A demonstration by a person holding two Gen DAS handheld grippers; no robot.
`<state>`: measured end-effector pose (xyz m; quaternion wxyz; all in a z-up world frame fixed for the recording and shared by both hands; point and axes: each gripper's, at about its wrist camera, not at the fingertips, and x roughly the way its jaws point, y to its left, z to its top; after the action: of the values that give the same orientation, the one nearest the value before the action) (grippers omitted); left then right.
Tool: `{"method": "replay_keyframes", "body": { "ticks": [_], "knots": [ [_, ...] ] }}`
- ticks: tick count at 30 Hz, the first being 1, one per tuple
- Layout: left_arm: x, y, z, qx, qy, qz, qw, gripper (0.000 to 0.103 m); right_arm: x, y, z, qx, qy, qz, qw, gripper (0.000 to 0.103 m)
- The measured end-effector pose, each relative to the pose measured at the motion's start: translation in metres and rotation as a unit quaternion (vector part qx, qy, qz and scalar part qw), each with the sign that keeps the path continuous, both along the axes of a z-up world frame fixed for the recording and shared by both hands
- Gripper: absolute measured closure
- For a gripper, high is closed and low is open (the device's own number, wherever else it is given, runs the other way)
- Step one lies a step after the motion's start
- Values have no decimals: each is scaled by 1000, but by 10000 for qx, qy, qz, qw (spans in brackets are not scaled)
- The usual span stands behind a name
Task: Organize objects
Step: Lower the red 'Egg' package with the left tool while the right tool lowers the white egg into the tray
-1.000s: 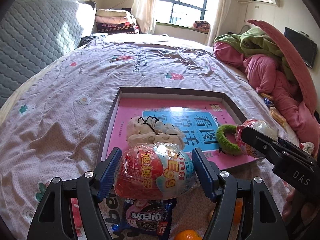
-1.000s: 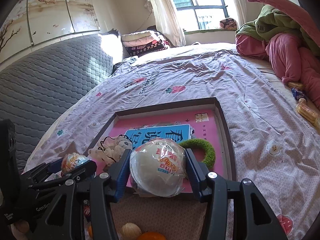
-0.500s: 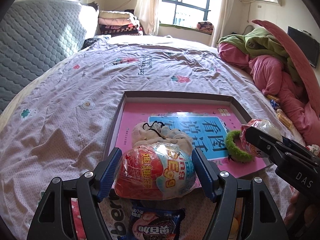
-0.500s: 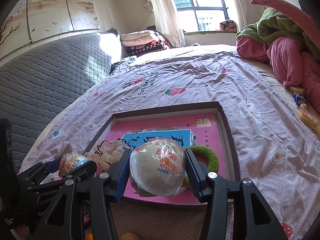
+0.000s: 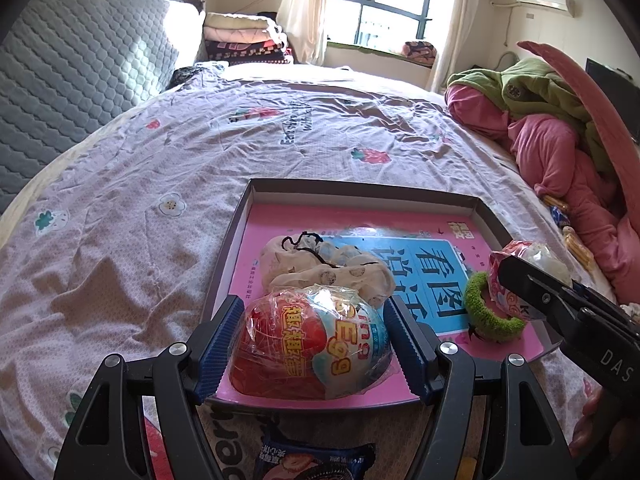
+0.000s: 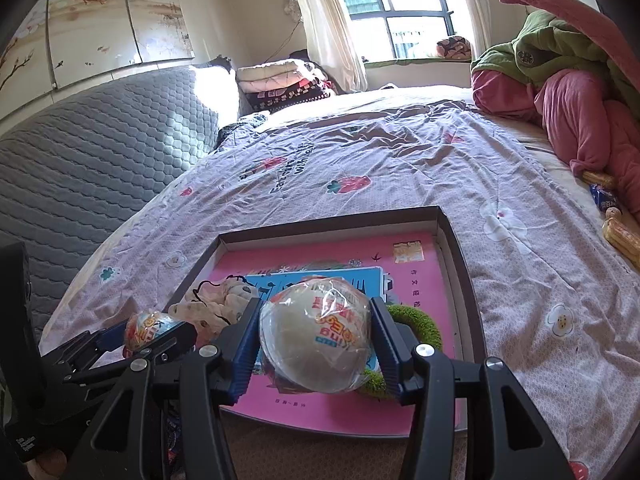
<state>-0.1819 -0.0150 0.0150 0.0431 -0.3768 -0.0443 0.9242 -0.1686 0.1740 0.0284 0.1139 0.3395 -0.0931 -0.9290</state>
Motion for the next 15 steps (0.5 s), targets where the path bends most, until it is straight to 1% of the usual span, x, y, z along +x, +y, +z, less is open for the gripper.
{"method": "replay_keyframes", "body": {
  "ticks": [15],
  "knots": [
    [-14,-1,-6,-68,-102,53,9999,30,-12,-2,-9,1,-111,-23,9999,51]
  ]
}}
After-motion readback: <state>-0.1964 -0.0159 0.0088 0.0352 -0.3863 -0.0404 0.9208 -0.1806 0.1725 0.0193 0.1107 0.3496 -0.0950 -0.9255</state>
